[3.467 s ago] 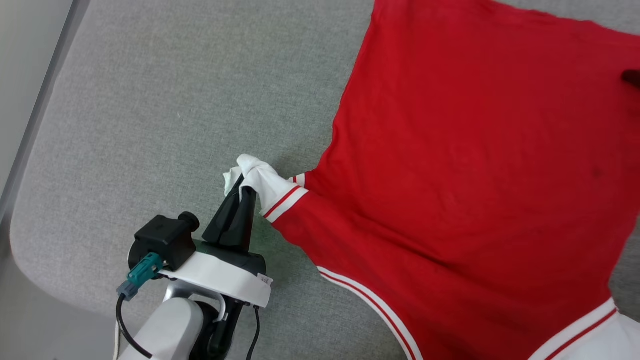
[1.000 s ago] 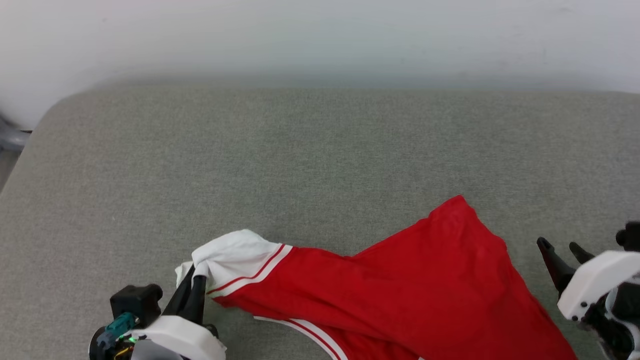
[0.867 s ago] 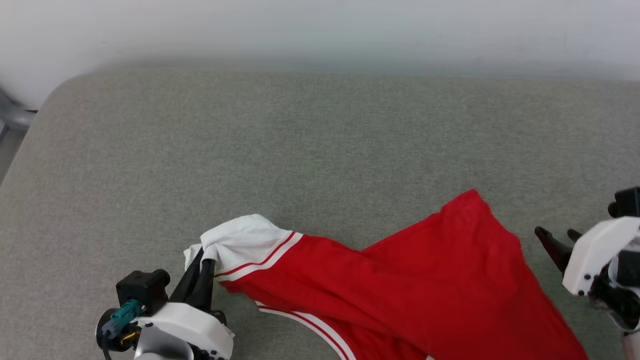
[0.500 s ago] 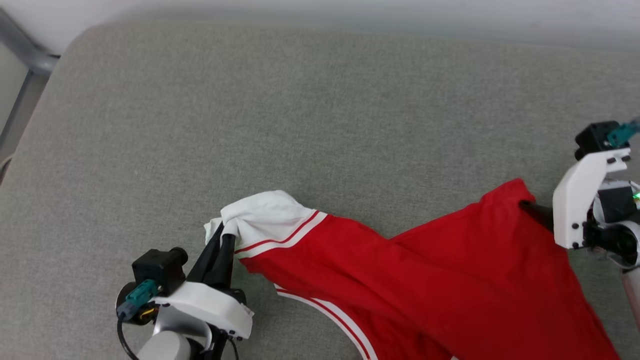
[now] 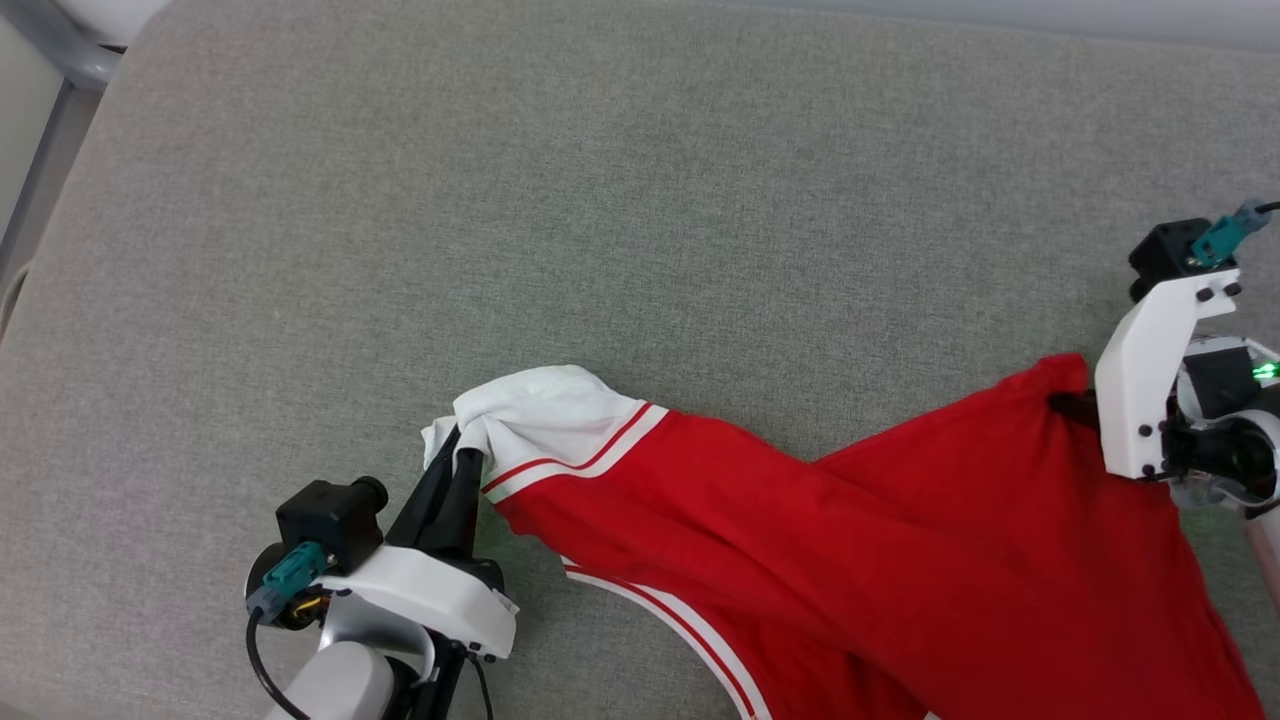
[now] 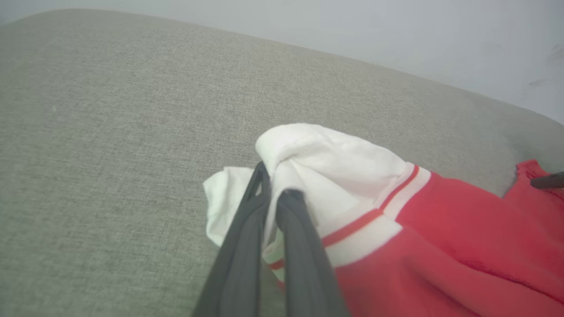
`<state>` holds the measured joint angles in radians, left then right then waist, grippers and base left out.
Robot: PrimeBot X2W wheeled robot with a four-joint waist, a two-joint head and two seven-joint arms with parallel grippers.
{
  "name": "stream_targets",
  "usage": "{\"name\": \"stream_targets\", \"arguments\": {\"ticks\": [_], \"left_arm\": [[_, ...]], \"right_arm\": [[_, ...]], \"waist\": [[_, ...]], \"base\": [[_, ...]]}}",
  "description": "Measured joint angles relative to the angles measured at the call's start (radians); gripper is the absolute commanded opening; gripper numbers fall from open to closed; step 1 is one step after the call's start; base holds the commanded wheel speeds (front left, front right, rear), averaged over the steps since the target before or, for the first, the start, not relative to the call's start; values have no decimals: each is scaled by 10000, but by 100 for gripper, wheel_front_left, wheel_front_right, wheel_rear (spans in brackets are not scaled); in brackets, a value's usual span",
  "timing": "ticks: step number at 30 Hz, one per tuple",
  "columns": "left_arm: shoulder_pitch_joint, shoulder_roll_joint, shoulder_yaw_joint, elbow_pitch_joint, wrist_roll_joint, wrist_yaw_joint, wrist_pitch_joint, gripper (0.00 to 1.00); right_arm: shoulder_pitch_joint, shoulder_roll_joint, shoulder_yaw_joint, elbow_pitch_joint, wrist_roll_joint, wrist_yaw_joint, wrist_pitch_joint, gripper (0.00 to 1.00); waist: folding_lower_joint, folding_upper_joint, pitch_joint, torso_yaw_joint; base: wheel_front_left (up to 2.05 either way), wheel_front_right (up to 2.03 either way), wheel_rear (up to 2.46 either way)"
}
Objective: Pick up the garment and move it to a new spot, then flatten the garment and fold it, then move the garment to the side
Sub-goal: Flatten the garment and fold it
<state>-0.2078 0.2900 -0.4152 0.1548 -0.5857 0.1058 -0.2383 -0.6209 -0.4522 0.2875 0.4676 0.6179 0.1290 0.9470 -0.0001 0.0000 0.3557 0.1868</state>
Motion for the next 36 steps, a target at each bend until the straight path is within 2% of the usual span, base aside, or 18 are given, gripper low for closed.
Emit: {"name": "stream_targets", "arguments": {"ticks": [4, 9, 17, 23, 27, 36], "left_arm": [[-64, 73, 17, 138, -12, -10, -12, 0], [-468, 460, 100, 311, 15, -104, 240, 0], [-1993, 1313, 182, 594, 157, -430, 1457, 0], [-3751, 1668, 493, 1407, -50, -725, 2207, 0], [-5200, 1697, 635, 2134, -190, -932, 2702, 0], [-9048, 1630, 614, 4094, 221, -1141, 3074, 0]], "right_arm": [[-1, 35, 174, 213, 213, 19, -537, 0], [-108, 192, 35, 447, 88, 27, -1526, 0], [-798, 525, -470, 949, -546, 25, -2842, 0], [-1911, 1081, -742, 1611, -1116, 27, -3848, 0], [-2927, 1149, -926, 1979, -1601, 27, -4694, 0], [-5593, 1402, -1657, 2970, -2614, 31, -6195, 0]], "waist": [[1, 0, -209, -39], [2, 1, -715, -198], [1, 0, -1566, -949], [1, 0, -1984, -1719], [1, 0, -2080, -2143], [2, 0, -1426, -2414]], "base": [[0, 0, 0], [0, 0, 0], [0, 0, 0], [0, 0, 0], [0, 0, 0], [0, 0, 0]]}}
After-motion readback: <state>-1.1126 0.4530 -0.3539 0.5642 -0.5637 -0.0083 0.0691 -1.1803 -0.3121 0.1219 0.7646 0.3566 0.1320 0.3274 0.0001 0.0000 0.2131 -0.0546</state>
